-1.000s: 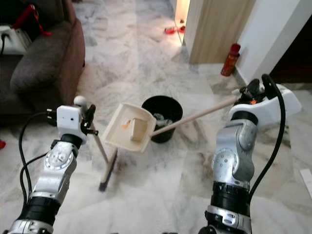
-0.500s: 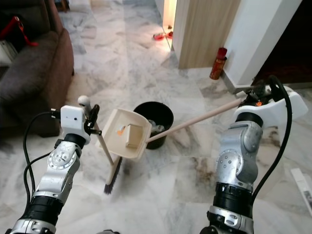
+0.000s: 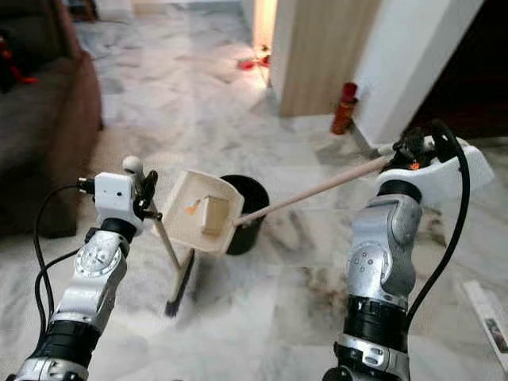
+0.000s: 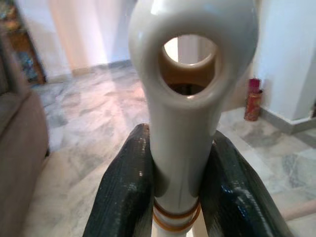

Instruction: Sweep floor

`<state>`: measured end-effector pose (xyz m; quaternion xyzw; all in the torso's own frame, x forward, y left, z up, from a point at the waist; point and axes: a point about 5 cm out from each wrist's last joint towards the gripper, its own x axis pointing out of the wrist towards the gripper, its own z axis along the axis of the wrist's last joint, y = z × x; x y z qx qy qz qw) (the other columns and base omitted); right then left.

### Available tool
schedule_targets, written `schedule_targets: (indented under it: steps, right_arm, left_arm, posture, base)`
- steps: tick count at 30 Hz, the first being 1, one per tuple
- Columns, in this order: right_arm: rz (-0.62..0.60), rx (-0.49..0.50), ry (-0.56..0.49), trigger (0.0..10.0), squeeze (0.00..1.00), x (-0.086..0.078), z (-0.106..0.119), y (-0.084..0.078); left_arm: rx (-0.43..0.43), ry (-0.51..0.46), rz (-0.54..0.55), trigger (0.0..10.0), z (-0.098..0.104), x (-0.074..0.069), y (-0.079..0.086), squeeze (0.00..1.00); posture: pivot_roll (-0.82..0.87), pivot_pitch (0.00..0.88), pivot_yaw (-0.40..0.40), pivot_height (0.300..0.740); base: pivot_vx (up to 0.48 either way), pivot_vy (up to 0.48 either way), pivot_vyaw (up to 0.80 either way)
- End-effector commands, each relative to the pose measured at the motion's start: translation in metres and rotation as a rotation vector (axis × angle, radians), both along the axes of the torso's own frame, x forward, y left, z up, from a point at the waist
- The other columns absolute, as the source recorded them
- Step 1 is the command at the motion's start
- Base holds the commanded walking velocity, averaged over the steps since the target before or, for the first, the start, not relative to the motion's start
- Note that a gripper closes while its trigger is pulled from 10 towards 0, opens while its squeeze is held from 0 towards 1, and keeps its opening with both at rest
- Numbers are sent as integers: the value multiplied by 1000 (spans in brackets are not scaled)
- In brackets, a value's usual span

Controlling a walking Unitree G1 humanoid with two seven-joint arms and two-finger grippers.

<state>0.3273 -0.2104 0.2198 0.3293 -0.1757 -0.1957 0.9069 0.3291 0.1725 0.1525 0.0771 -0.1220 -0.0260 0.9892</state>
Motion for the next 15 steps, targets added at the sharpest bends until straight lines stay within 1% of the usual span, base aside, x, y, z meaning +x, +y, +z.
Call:
schedule_targets:
  steps: [1, 8, 12, 15]
  right_arm:
    - [-38, 7, -90, 10000, 0, -6, 17, -10]
    - [-32, 3, -92, 10000, 0, -6, 17, -10]
    - [-16, -52, -104, 10000, 0, -6, 22, -6]
    - [10, -81, -128, 10000, 0, -7, 27, -2]
  left_arm:
    - [-1, -60, -16, 10000, 12, 1, -5, 0]
    - [-4, -66, -14, 10000, 14, 1, -5, 0]
    - [-5, -69, -12, 10000, 15, 1, -5, 0]
    - [-7, -71, -10, 10000, 15, 1, -5, 0]
  posture:
    - [107, 105, -25, 740]
    - [107, 110, -26, 740]
    - [109, 111, -27, 740]
    - [108, 113, -30, 740]
  base:
    - [307, 0, 0]
    - [306, 0, 0]
    - [307, 0, 0]
    - [304, 0, 800]
